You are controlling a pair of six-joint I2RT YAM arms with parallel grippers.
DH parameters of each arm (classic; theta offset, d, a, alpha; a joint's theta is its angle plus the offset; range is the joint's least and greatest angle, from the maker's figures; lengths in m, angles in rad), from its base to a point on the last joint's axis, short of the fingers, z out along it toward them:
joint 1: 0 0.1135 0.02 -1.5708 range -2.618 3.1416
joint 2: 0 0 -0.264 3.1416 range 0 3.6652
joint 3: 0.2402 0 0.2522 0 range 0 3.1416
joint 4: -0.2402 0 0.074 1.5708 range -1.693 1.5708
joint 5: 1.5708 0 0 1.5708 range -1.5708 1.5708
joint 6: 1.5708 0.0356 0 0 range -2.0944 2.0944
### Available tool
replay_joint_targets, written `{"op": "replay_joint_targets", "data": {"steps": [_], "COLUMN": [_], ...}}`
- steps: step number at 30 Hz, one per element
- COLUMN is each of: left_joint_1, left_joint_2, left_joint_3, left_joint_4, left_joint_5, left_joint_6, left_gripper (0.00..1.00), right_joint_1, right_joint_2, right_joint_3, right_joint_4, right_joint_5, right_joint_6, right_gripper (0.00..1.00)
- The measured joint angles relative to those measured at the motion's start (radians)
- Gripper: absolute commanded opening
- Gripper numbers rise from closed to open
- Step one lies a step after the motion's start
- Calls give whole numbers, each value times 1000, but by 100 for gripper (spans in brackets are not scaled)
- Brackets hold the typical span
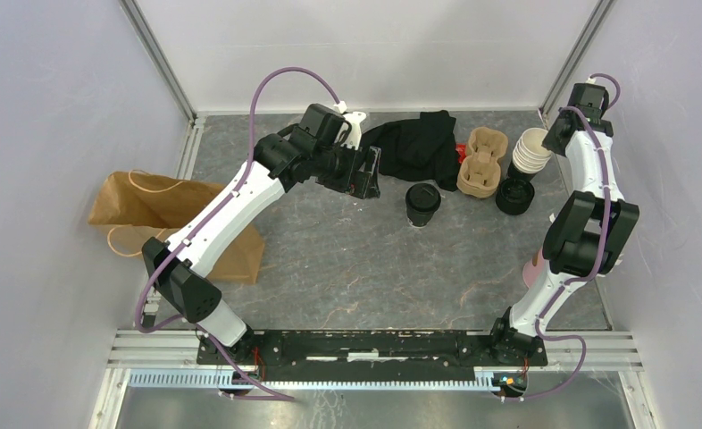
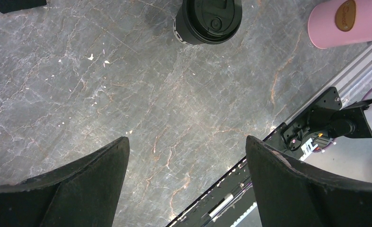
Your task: Pack the takeout coffee
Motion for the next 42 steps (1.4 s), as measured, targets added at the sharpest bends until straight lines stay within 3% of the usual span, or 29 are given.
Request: {"op": "replay_joint_targets", "data": {"steps": [42], "left_joint_1": [0], "left_joint_2": [0], "left_joint_3": [0], "left_joint_4": [0], "left_joint_5": [8], "left_joint_6": [0], "left_gripper": [98], "right_joint_1": [0], "right_joint_2": [0], "right_joint_3": [34], "right_joint_4": [-13], "right_joint_5": [-8], "right_joint_6": [-15], "right_gripper": [29]}}
